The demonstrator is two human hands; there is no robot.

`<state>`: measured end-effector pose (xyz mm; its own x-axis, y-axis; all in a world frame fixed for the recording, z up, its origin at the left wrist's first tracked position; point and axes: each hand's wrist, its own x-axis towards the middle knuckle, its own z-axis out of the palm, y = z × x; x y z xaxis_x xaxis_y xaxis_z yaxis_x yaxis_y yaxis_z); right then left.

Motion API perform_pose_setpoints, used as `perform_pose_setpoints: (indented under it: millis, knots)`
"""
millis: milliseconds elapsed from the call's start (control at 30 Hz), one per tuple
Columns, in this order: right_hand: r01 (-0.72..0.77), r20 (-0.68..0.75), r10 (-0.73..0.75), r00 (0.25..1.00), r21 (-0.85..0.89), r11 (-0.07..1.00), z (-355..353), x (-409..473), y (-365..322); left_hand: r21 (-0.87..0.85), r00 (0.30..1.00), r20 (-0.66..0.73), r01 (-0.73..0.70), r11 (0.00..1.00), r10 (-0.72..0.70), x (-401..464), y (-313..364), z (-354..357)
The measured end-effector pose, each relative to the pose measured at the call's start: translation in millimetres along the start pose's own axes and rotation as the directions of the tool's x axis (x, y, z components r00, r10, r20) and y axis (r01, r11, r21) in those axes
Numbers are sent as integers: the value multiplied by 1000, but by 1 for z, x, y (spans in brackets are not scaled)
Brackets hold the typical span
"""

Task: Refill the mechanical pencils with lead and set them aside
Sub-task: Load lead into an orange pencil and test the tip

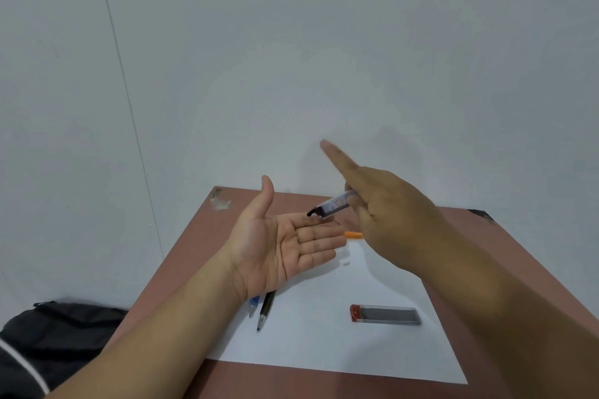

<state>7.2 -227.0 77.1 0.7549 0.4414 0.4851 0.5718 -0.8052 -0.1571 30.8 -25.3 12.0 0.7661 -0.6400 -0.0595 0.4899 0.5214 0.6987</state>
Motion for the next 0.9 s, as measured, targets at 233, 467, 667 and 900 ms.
perform_pose_setpoints:
  millis: [233,467,667,900]
  knots:
    - [14,23,-13,1000,-31,999,-3,-2,0,10,1000,-4,2,1000,-2,1,0,-1]
    - [-24,26,24,999,11,1000,-2,-3,1,22,1000,3,1,1000,-2,1,0,-2]
    - [-34,30,33,999,39,999,-1,-5,3,22,1000,-2,-3,1000,3,1,0,-1]
    - [17,-72,-12,997,71,997,1,-6,3,24,1000,-16,-7,1000,7,0,0,0]
